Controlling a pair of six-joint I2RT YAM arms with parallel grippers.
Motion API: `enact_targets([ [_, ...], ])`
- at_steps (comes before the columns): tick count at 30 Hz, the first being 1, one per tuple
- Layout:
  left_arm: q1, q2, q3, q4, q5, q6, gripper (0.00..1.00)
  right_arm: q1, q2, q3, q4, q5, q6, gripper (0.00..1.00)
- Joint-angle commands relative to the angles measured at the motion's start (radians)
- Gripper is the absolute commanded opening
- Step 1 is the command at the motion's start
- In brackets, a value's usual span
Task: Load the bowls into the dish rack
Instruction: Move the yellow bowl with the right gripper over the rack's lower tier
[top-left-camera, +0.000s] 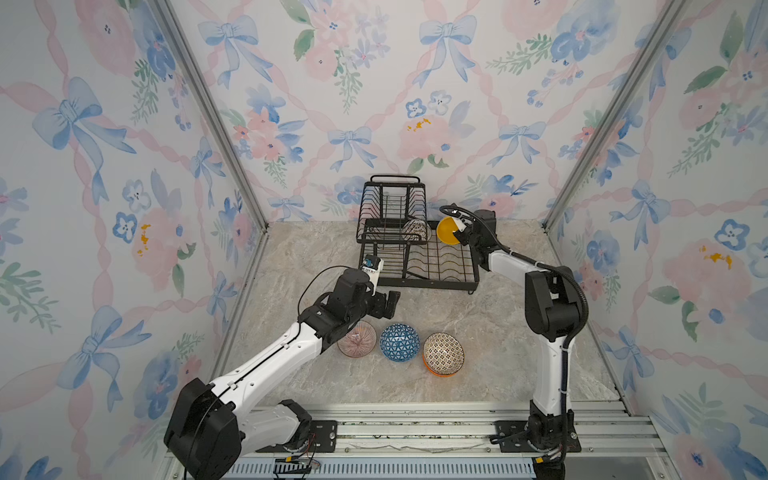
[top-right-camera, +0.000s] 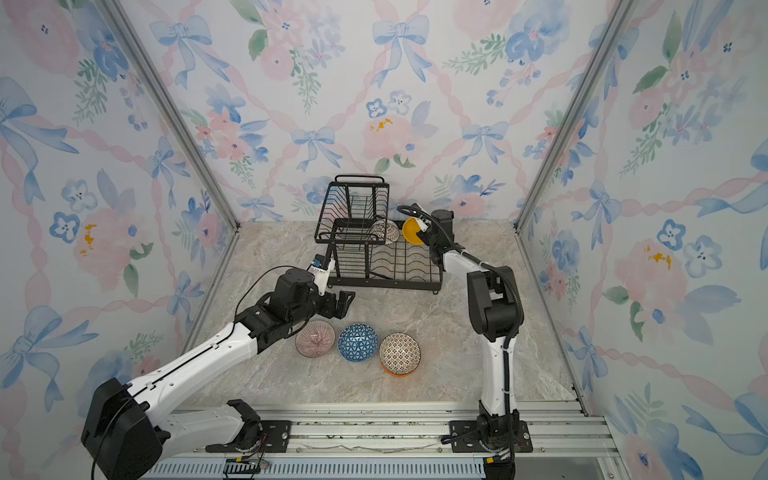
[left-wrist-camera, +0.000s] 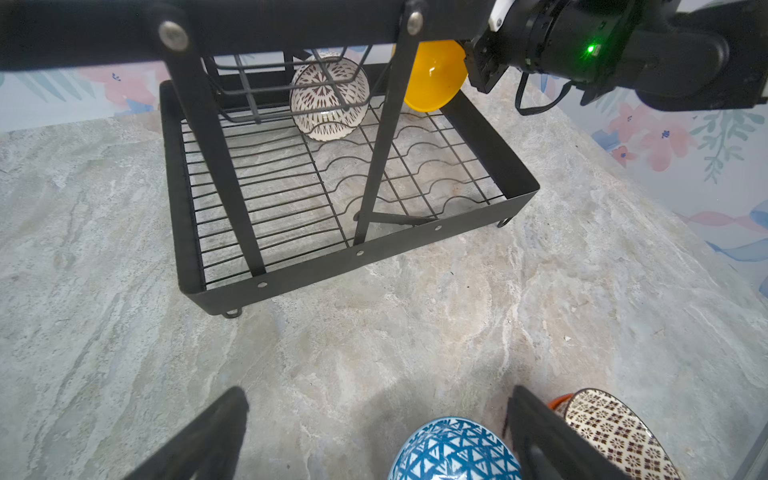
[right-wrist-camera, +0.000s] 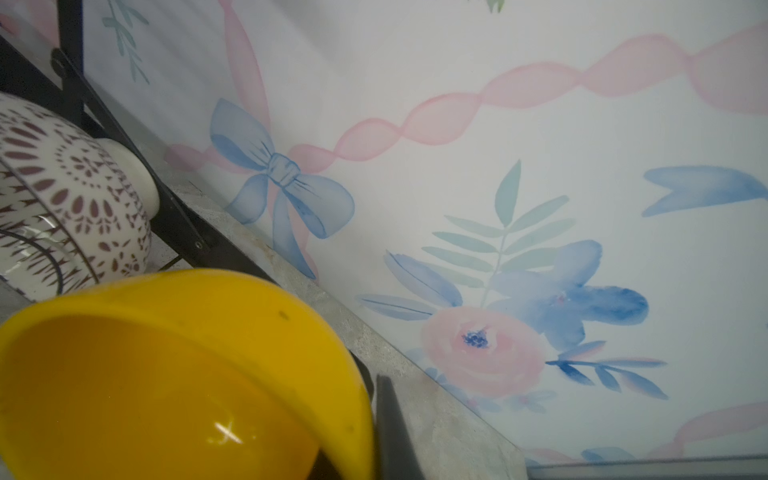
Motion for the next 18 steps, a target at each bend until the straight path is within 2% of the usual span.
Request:
enact_targets([
  [1, 0.007, 0.015, 0.011, -0.02, 0.017, 0.008, 0.98, -0.003, 0.035, 0.067, 0.046, -0.01, -0.051, 0.0],
  [5, 0.013, 0.025, 0.01, -0.018, 0.018, 0.017, 0.98, 0.014, 0.077, 0.099, 0.062, 0.012, -0.122, 0.0],
  [18, 0.029, 0.054, 0.01, -0.013, 0.033, 0.023, 0.98, 0.037, 0.189, 0.205, 0.104, 0.068, -0.238, 0.0],
])
